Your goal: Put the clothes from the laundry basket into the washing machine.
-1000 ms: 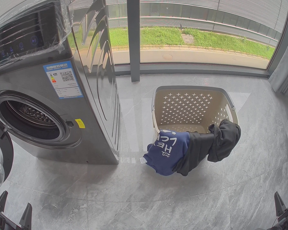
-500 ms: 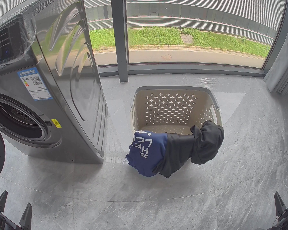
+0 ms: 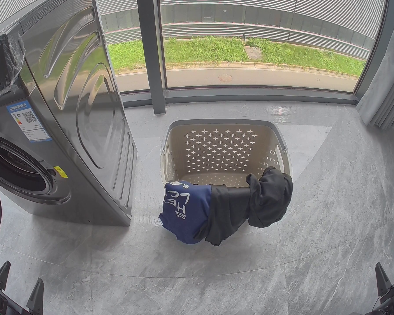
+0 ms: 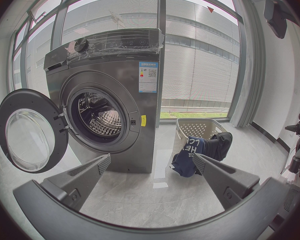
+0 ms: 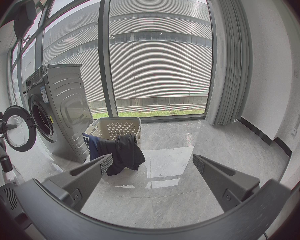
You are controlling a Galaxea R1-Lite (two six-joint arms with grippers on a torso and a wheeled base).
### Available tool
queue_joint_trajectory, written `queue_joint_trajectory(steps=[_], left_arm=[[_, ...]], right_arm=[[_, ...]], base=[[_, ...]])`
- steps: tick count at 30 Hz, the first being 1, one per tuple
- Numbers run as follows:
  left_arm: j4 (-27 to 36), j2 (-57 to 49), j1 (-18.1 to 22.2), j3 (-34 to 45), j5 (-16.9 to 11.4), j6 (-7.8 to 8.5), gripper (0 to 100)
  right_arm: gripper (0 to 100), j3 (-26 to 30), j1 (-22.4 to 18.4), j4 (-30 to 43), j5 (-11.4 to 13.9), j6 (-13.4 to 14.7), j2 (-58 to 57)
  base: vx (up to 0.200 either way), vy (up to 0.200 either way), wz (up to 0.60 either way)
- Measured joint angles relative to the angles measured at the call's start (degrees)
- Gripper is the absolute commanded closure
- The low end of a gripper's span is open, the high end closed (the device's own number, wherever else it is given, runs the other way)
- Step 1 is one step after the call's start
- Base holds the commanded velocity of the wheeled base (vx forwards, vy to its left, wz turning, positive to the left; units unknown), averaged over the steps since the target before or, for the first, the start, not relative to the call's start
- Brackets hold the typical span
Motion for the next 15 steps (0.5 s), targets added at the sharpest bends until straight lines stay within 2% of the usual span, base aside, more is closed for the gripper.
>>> queue_joint_trajectory(steps=[3,9,15], left_arm=[[0.0,0.0,0.0,0.0,0.0,-0.02,0],[0.0,0.0,0.0,0.0,0.0,0.0,0],[0.0,0.0,0.0,0.0,0.0,-0.1,0]], right_arm=[[0,0.0,0.0,0.0,0.0,0.0,0.0],[0,0.0,0.0,0.0,0.0,0.0,0.0],[0,0.0,0.0,0.0,0.0,0.0,0.0]], base=[[0.0,0.0,0.0],[0.0,-0.2,0.0],[0.0,0.0,0.0]])
